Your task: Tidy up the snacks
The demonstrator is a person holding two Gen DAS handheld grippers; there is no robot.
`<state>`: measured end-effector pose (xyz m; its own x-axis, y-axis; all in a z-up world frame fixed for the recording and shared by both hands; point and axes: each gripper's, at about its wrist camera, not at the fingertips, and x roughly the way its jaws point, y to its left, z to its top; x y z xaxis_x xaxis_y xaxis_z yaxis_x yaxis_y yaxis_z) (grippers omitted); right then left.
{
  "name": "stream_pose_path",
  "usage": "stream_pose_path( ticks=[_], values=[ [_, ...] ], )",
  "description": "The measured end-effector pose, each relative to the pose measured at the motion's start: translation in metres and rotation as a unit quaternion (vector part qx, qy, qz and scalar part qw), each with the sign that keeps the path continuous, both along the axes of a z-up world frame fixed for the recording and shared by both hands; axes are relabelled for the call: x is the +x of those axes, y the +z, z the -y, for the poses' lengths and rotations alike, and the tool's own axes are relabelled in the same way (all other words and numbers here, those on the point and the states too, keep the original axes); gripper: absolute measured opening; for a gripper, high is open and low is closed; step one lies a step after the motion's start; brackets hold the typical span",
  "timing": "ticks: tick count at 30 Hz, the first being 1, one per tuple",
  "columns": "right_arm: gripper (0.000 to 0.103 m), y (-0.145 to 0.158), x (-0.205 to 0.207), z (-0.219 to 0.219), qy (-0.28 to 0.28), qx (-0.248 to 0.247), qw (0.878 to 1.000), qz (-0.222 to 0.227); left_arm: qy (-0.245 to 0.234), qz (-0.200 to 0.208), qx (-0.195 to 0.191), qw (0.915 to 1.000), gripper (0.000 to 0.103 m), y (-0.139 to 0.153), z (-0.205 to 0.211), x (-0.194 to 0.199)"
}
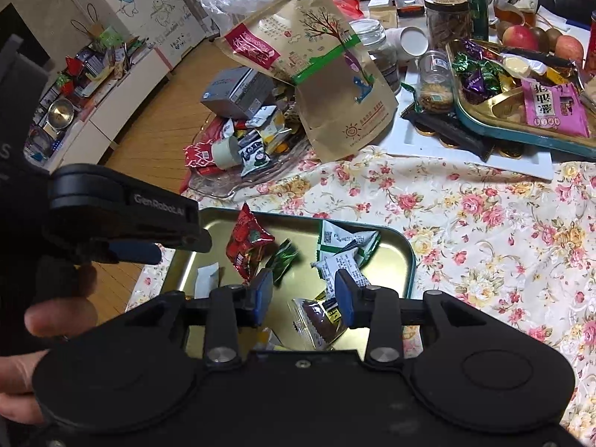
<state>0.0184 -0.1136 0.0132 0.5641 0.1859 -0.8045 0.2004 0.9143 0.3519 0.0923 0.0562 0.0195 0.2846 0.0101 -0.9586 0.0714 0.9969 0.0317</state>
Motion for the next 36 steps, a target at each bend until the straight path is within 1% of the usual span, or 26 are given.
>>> stream_pose_path(
  ticks=[2, 7, 16, 25, 29, 36],
  values=[
    [0.04, 0.001, -0.001, 0.001, -0.001, 0.003, 1.0, 0.0, -0.001, -0.002, 0.002, 1.0, 0.057, -0.001, 0.001, -0.001],
    [0.04, 0.001, -0.002, 0.002, -0.003, -0.013, 1.0, -0.001, -0.008, 0.001, 0.012, 0.9999, 0.057, -0.003, 0.005, -0.004],
    [0.04, -0.006, -0.01, 0.01, -0.007, -0.051, 0.999, -0.016, -0.024, 0.02, 0.027, 0.9991, 0.057, -0.002, 0.014, -0.017],
    [0.04, -0.004, -0.024, 0.017, -0.003, -0.075, 0.997, -0.015, -0.031, 0.047, 0.033, 0.9979, 0.057, 0.002, 0.021, -0.042],
    [0.04, -0.004, -0.034, 0.02, 0.001, -0.091, 0.996, -0.012, -0.036, 0.046, 0.036, 0.9976, 0.057, -0.003, 0.024, -0.053],
    [0.04, -0.01, -0.049, 0.023, 0.008, -0.112, 0.993, -0.022, -0.052, 0.042, 0.044, 0.9968, 0.057, -0.013, 0.03, -0.072]
  ],
)
